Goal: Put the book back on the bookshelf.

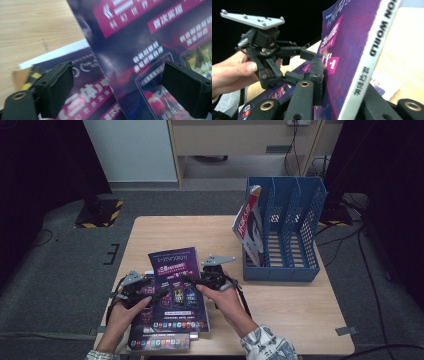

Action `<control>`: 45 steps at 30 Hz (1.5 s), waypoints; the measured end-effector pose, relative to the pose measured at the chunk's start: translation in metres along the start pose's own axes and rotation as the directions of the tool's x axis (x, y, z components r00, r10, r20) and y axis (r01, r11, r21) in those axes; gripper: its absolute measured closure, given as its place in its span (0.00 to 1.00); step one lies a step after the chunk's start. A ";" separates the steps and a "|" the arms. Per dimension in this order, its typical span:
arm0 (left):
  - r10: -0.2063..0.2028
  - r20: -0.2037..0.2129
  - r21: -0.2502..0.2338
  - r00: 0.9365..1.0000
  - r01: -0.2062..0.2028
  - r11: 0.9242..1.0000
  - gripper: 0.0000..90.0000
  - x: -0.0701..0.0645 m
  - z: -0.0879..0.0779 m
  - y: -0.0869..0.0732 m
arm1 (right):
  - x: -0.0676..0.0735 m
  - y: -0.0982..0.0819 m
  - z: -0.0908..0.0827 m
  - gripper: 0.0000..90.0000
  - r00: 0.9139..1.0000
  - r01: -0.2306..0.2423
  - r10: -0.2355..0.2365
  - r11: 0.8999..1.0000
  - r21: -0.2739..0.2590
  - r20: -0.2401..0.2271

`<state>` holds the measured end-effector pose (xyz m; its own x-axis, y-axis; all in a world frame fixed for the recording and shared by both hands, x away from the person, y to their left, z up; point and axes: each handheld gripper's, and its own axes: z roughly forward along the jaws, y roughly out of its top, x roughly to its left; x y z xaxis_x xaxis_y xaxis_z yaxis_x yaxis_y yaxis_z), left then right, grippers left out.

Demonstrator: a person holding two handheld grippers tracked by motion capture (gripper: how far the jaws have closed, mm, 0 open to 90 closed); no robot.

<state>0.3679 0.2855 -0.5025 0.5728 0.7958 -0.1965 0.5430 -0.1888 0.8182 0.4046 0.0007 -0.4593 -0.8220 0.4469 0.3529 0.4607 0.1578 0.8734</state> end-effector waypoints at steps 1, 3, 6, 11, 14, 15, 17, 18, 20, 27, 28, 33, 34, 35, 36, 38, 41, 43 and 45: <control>0.000 0.012 -0.002 1.000 0.000 1.000 0.11 -0.001 0.001 0.001 | 0.002 0.002 -0.001 0.88 1.000 0.025 -0.025 1.000 -0.011 -0.002; 0.002 0.055 -0.003 0.998 -0.002 1.000 0.12 -0.003 0.002 0.002 | 0.005 0.004 -0.002 0.88 0.999 0.047 -0.047 0.999 -0.024 -0.004; 0.004 0.083 0.004 0.997 -0.005 1.000 0.13 -0.005 0.004 0.002 | 0.006 0.005 -0.003 0.88 0.998 0.056 -0.057 0.998 -0.029 -0.006; -0.028 0.142 0.006 0.990 0.028 1.000 0.25 -0.002 0.002 0.003 | 0.007 0.007 -0.003 0.88 0.998 0.059 -0.060 0.997 -0.045 -0.021; -0.075 0.158 -0.002 0.985 0.076 0.997 0.35 0.006 -0.004 0.003 | 0.007 0.007 -0.003 0.88 0.997 0.065 -0.066 0.997 -0.049 -0.035; -0.067 0.154 0.000 0.986 0.068 0.998 0.38 0.006 -0.005 0.004 | 0.006 0.007 -0.003 0.88 0.997 0.065 -0.067 0.997 -0.050 -0.038; -0.063 0.143 0.010 0.988 0.062 0.998 0.40 0.006 -0.007 0.005 | 0.005 0.006 -0.003 0.88 0.996 0.060 -0.063 0.997 -0.053 -0.059; -0.058 0.140 0.011 0.989 0.057 0.998 0.42 0.006 -0.008 0.006 | 0.005 0.006 -0.003 0.88 0.996 0.061 -0.064 0.997 -0.052 -0.062; -0.053 0.131 0.004 0.990 0.053 0.999 0.51 0.007 -0.010 0.007 | 0.005 0.006 -0.004 0.86 0.996 0.068 -0.071 0.997 -0.046 -0.062; -0.035 0.115 -0.041 0.993 0.040 0.998 0.67 0.003 -0.015 0.009 | 0.008 0.003 0.001 0.72 0.991 0.130 -0.130 0.992 0.002 -0.039; -0.028 0.110 -0.041 0.994 0.032 0.999 0.72 0.003 -0.016 0.009 | 0.008 0.003 0.001 0.69 0.991 0.130 -0.130 0.991 0.007 -0.034; 0.003 0.091 -0.041 0.996 0.000 0.999 0.76 -0.001 -0.016 0.010 | 0.006 0.002 0.003 0.67 0.991 0.130 -0.129 0.991 0.030 -0.019; 0.003 0.090 -0.041 0.996 0.000 0.999 0.76 -0.001 -0.016 0.010 | 0.006 0.002 0.003 0.66 0.992 0.128 -0.128 0.991 0.031 -0.019; 0.002 0.090 -0.044 0.996 0.002 0.999 0.77 -0.001 -0.017 0.011 | 0.005 0.001 0.004 0.66 0.992 0.125 -0.125 0.991 0.038 -0.021; 0.002 0.090 -0.044 0.996 0.002 0.999 0.77 -0.001 -0.017 0.011 | 0.005 0.001 0.004 0.66 0.992 0.125 -0.125 0.991 0.038 -0.021; 0.008 0.087 -0.047 0.996 -0.004 0.999 0.77 -0.002 -0.017 0.011 | 0.005 0.001 0.004 0.66 0.992 0.123 -0.122 0.991 0.047 -0.024; 0.013 0.082 -0.049 0.997 -0.009 0.999 0.78 -0.004 -0.017 0.012 | 0.005 0.001 0.004 0.66 0.992 0.121 -0.120 0.991 0.060 -0.025; 0.015 0.085 -0.051 0.996 -0.011 0.999 0.79 -0.004 -0.018 0.013 | 0.004 0.001 0.004 0.66 0.993 0.115 -0.113 0.992 0.059 -0.029; 0.022 0.083 -0.056 0.996 -0.017 0.998 0.80 -0.005 -0.019 0.013 | 0.003 0.001 0.003 0.66 0.993 0.112 -0.110 0.992 0.055 -0.035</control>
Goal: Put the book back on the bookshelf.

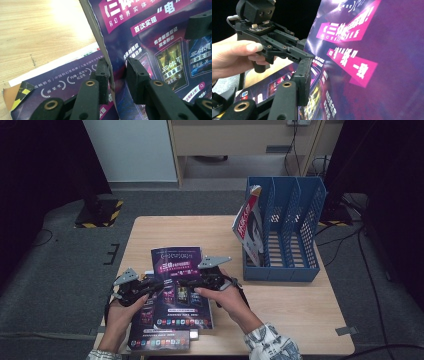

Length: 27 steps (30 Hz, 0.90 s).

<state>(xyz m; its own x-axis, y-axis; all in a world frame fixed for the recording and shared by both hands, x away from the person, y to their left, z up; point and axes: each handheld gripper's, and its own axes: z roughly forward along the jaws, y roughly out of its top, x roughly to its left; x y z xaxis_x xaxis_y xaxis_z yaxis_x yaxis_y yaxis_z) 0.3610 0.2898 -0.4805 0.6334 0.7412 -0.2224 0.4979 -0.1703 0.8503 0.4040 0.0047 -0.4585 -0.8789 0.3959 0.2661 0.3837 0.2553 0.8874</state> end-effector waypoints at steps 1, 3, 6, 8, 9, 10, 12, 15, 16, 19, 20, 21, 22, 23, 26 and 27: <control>0.000 0.000 -0.001 1.000 0.000 1.000 0.80 0.000 0.000 0.000 | 0.000 0.000 0.000 0.66 1.000 0.000 0.000 1.000 0.000 0.000; -0.001 -0.001 0.000 1.000 0.001 1.000 0.80 -0.001 0.000 0.000 | -0.001 0.000 0.000 0.66 1.000 -0.011 0.011 1.000 -0.004 -0.006; 0.000 0.000 -0.002 1.000 0.000 1.000 0.81 -0.001 -0.001 0.001 | -0.002 -0.001 0.000 0.66 1.000 -0.014 0.014 1.000 -0.003 -0.006; 0.002 0.002 -0.012 1.000 -0.002 1.000 0.82 -0.002 -0.002 0.001 | -0.002 -0.001 -0.001 0.66 1.000 -0.021 0.021 1.000 -0.006 -0.006; 0.002 0.002 -0.012 1.000 -0.002 1.000 0.82 -0.002 -0.002 0.001 | -0.002 -0.001 -0.001 0.66 1.000 -0.021 0.021 1.000 -0.006 -0.006; 0.008 -0.003 -0.011 1.000 -0.008 1.000 0.83 -0.003 -0.001 0.002 | -0.001 0.000 -0.001 0.61 1.000 -0.023 0.023 1.000 -0.007 -0.006; 0.011 -0.007 -0.012 1.000 -0.011 1.000 0.83 -0.003 -0.001 0.003 | 0.000 0.001 -0.001 0.60 1.000 -0.018 0.018 1.000 -0.009 -0.001; 0.004 -0.010 -0.025 1.000 -0.005 1.000 0.84 -0.002 -0.003 0.004 | 0.002 0.001 0.000 0.64 1.000 -0.007 0.007 1.000 -0.016 0.011; 0.005 -0.012 -0.030 1.000 -0.005 1.000 0.84 -0.003 -0.005 0.004 | 0.002 0.001 0.000 0.69 1.000 -0.001 0.002 1.000 -0.016 0.023; 0.009 -0.016 -0.056 1.000 -0.010 0.998 0.84 -0.004 -0.007 0.007 | 0.000 0.002 -0.001 0.81 0.999 0.006 -0.005 0.999 -0.032 0.037; 0.015 -0.022 -0.061 1.000 -0.016 0.998 0.84 -0.004 -0.008 0.009 | -0.002 0.003 -0.002 0.83 0.999 0.000 0.002 0.999 -0.045 0.036; 0.020 -0.028 -0.067 0.999 -0.022 0.998 0.84 -0.005 -0.009 0.011 | -0.002 0.003 -0.002 0.83 0.999 0.000 0.002 0.999 -0.045 0.036; 0.024 -0.034 -0.072 0.999 -0.027 0.997 0.85 -0.005 -0.009 0.013 | -0.003 0.006 -0.004 0.84 0.999 0.006 -0.004 0.998 -0.058 0.036; 0.025 -0.039 -0.079 0.999 -0.028 0.996 0.85 -0.006 -0.009 0.016 | -0.003 0.006 -0.004 0.84 0.999 0.006 -0.004 0.998 -0.058 0.036; 0.040 -0.060 -0.099 0.997 -0.045 0.994 0.85 -0.005 -0.008 0.028 | -0.005 0.014 -0.006 0.85 0.998 0.047 -0.043 0.995 -0.084 0.053; 0.040 -0.060 -0.099 0.997 -0.045 0.994 0.85 -0.005 -0.008 0.028 | -0.005 0.014 -0.006 0.85 0.998 0.047 -0.043 0.995 -0.084 0.053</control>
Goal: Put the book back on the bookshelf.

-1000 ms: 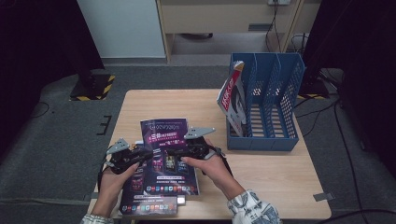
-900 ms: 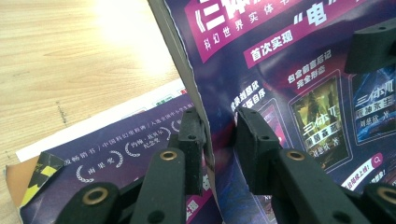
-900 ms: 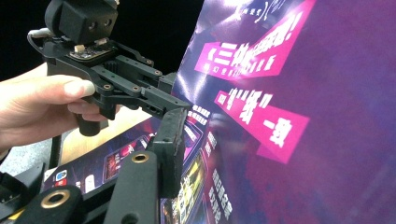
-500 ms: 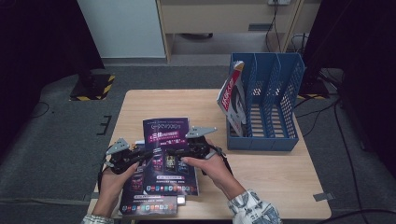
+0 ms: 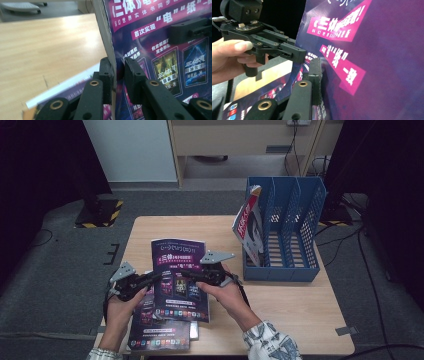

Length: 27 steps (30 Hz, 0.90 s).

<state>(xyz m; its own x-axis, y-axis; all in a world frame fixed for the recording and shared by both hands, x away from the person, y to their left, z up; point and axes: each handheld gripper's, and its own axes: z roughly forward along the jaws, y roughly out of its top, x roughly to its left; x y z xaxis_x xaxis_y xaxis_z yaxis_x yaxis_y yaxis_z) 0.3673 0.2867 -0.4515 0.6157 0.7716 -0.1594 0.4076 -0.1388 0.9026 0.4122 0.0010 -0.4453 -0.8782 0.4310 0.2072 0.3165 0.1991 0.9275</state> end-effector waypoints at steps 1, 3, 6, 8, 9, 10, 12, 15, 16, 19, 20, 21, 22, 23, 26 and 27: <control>-0.002 -0.002 -0.008 1.000 0.002 1.000 0.85 0.001 0.000 0.003 | -0.002 0.004 -0.001 0.85 1.000 0.018 -0.018 1.000 -0.021 0.009; 0.009 -0.008 -0.024 1.000 -0.010 1.000 0.86 0.001 0.001 0.009 | -0.003 0.006 -0.001 0.85 0.999 0.034 -0.033 0.999 -0.030 0.012; 0.025 -0.021 -0.044 0.999 -0.026 0.999 0.86 0.001 0.000 0.018 | -0.005 0.013 -0.002 0.84 0.997 0.070 -0.069 0.996 -0.048 0.023; 0.028 -0.025 -0.064 0.999 -0.030 0.997 0.87 0.001 -0.002 0.022 | -0.005 0.018 -0.003 0.84 0.996 0.084 -0.082 0.995 -0.058 0.031; 0.037 -0.035 -0.073 0.999 -0.039 0.997 0.88 0.001 -0.003 0.025 | -0.005 0.020 -0.002 0.84 0.995 0.094 -0.092 0.994 -0.062 0.036; 0.040 -0.043 -0.078 0.998 -0.044 0.996 0.89 0.001 -0.003 0.027 | -0.005 0.023 -0.002 0.85 0.993 0.108 -0.106 0.992 -0.063 0.043; 0.052 -0.055 -0.089 0.997 -0.057 0.994 0.90 0.001 -0.004 0.031 | -0.005 0.027 0.000 0.86 0.988 0.140 -0.137 0.989 -0.047 0.068; 0.050 -0.067 -0.100 0.996 -0.056 0.993 0.91 0.005 -0.003 0.034 | -0.009 0.031 0.004 0.87 0.986 0.151 -0.145 0.986 -0.068 0.082; 0.052 -0.076 -0.105 0.996 -0.060 0.993 0.91 0.005 -0.002 0.035 | -0.010 0.033 0.006 0.88 0.984 0.159 -0.152 0.985 -0.073 0.090; 0.070 -0.100 -0.116 0.993 -0.082 0.990 0.91 0.007 -0.002 0.039 | -0.013 0.037 0.010 0.88 0.983 0.162 -0.151 0.981 -0.106 0.108; 0.079 -0.108 -0.109 0.991 -0.091 0.990 0.91 0.007 -0.002 0.040 | -0.014 0.038 0.011 0.88 0.983 0.158 -0.145 0.980 -0.123 0.113; 0.094 -0.116 -0.097 0.989 -0.106 0.990 0.91 0.008 -0.003 0.039 | -0.015 0.038 0.012 0.88 0.984 0.153 -0.139 0.980 -0.130 0.113; 0.094 -0.111 -0.100 0.989 -0.105 0.989 0.91 0.008 -0.003 0.038 | -0.016 0.038 0.012 0.88 0.985 0.146 -0.131 0.980 -0.136 0.113; 0.093 -0.110 -0.104 0.990 -0.104 0.989 0.91 0.008 -0.004 0.037 | -0.015 0.038 0.012 0.88 0.985 0.145 -0.130 0.980 -0.139 0.109; 0.083 -0.114 -0.120 0.990 -0.096 0.988 0.91 0.009 -0.006 0.032 | -0.013 0.038 0.014 0.86 0.986 0.147 -0.135 0.980 -0.133 0.095; 0.079 -0.115 -0.121 0.990 -0.093 0.988 0.91 0.009 -0.007 0.032 | -0.013 0.037 0.014 0.85 0.987 0.146 -0.135 0.980 -0.133 0.090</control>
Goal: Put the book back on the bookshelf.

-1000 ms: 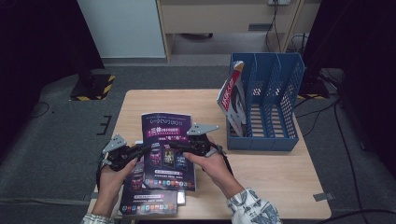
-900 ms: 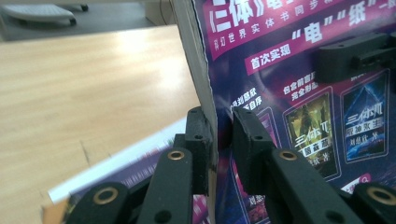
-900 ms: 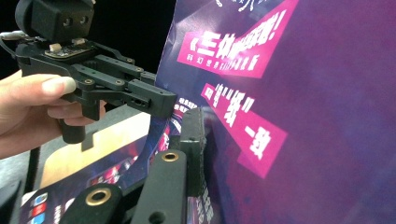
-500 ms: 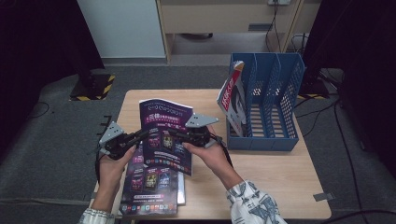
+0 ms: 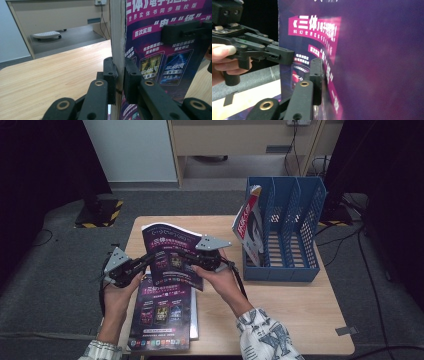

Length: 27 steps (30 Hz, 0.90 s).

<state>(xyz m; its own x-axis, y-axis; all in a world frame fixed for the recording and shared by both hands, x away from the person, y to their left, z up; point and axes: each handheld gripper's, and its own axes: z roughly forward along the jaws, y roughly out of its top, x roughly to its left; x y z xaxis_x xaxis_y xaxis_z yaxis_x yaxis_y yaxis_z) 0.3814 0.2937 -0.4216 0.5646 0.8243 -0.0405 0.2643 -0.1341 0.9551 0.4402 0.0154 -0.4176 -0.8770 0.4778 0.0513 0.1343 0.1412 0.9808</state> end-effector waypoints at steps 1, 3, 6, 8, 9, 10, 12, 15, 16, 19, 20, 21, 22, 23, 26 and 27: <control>-0.003 0.000 0.001 1.000 0.003 1.000 0.90 0.001 -0.001 -0.001 | 0.000 0.000 0.000 0.83 1.000 0.000 0.000 1.000 0.003 -0.006; -0.013 0.003 -0.002 1.000 0.013 1.000 0.90 0.003 -0.002 -0.002 | 0.002 -0.002 0.001 0.80 1.000 -0.010 0.010 1.000 0.000 -0.027; -0.019 0.005 -0.015 1.000 0.019 1.000 0.89 0.005 -0.004 -0.006 | 0.004 -0.004 0.002 0.76 0.998 -0.015 0.014 1.000 -0.007 -0.056; -0.027 0.010 -0.018 1.000 0.027 0.999 0.88 0.006 -0.004 -0.007 | 0.004 -0.005 0.002 0.73 0.997 -0.025 0.024 1.000 -0.013 -0.071; -0.027 0.010 -0.020 1.000 0.027 0.999 0.88 0.006 -0.004 -0.007 | 0.004 -0.005 0.003 0.72 0.997 -0.024 0.023 1.000 -0.015 -0.078; -0.027 0.010 -0.022 1.000 0.027 0.999 0.88 0.005 -0.004 -0.008 | 0.004 -0.005 0.003 0.71 0.996 -0.021 0.019 1.000 -0.017 -0.083; -0.026 0.007 -0.023 1.000 0.026 0.999 0.88 0.005 -0.004 -0.008 | 0.003 -0.005 0.003 0.70 0.996 -0.024 0.022 1.000 -0.020 -0.090; -0.022 0.001 -0.023 1.000 0.022 0.999 0.88 0.004 -0.004 -0.007 | 0.001 -0.006 0.003 0.66 0.995 -0.025 0.023 1.000 -0.018 -0.094; -0.023 0.000 -0.023 1.000 0.023 0.999 0.88 0.003 -0.004 -0.007 | 0.001 -0.006 0.003 0.66 0.995 -0.024 0.022 1.000 -0.020 -0.094; -0.024 0.001 -0.025 1.000 0.024 0.999 0.88 0.004 -0.004 -0.008 | 0.000 -0.007 0.004 0.65 0.995 -0.033 0.031 0.999 -0.021 -0.095; -0.030 0.001 -0.027 1.000 0.030 0.999 0.88 0.004 -0.004 -0.008 | 0.000 -0.007 0.004 0.64 0.995 -0.036 0.034 0.999 -0.020 -0.096; -0.033 0.001 -0.028 0.999 0.033 0.999 0.88 0.004 -0.004 -0.009 | 0.000 -0.007 0.004 0.64 0.994 -0.042 0.040 0.999 -0.017 -0.100; -0.037 0.002 -0.031 0.999 0.037 0.999 0.88 0.004 -0.004 -0.009 | 0.000 -0.007 0.004 0.62 0.994 -0.043 0.041 0.999 -0.014 -0.102; -0.039 0.001 -0.032 0.999 0.039 0.999 0.88 0.004 -0.004 -0.009 | 0.000 -0.007 0.005 0.61 0.994 -0.041 0.040 0.999 -0.004 -0.101; -0.040 -0.003 -0.033 0.999 0.040 0.999 0.87 0.004 -0.004 -0.009 | 0.001 -0.008 0.006 0.51 0.993 -0.056 0.058 0.998 0.024 -0.100; -0.041 -0.003 -0.032 0.999 0.041 0.999 0.87 0.004 -0.004 -0.009 | 0.001 -0.008 0.006 0.50 0.994 -0.049 0.051 0.999 0.025 -0.093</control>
<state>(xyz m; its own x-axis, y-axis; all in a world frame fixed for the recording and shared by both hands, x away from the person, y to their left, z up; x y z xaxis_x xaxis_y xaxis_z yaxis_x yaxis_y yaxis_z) 0.3778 0.3002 -0.4292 0.5507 0.8310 -0.0784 0.2616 -0.0827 0.9616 0.4413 0.0196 -0.4269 -0.9080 0.4019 0.1183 0.1883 0.1394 0.9722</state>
